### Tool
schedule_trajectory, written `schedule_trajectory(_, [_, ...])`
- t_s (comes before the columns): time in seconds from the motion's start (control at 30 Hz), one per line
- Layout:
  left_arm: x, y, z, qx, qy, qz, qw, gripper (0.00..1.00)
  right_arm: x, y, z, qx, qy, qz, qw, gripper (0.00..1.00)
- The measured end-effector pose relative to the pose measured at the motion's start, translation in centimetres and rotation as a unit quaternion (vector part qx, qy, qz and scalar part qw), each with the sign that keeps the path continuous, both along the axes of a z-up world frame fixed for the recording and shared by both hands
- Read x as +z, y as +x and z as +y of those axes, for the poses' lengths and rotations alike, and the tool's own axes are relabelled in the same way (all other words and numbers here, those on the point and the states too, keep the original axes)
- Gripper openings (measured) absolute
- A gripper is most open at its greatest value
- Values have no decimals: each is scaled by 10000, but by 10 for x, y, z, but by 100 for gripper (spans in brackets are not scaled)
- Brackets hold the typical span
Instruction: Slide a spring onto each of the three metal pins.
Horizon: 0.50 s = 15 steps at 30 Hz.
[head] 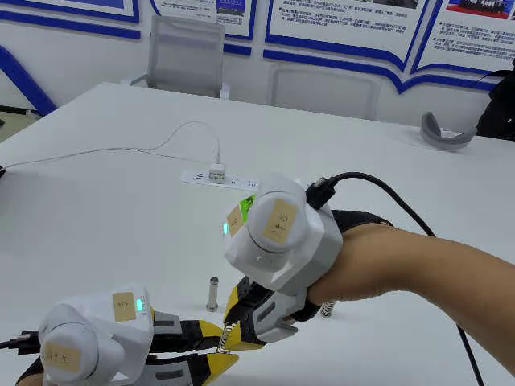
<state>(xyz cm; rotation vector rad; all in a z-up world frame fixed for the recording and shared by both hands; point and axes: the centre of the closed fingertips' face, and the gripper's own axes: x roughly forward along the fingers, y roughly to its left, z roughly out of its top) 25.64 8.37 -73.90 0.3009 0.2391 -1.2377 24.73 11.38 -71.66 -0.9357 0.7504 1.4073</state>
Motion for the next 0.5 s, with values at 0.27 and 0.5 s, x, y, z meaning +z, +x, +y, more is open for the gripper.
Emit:
schedule_trajectory(0.27, [3, 2, 1, 45, -75, 14, 10000, 11, -3, 2, 2, -56, 22, 46, 10000, 14])
schedule_trajectory(0.5, [2, 3, 2, 61, -95, 5, 9999, 11, -4, 3, 2, -90, 22, 64, 9999, 12])
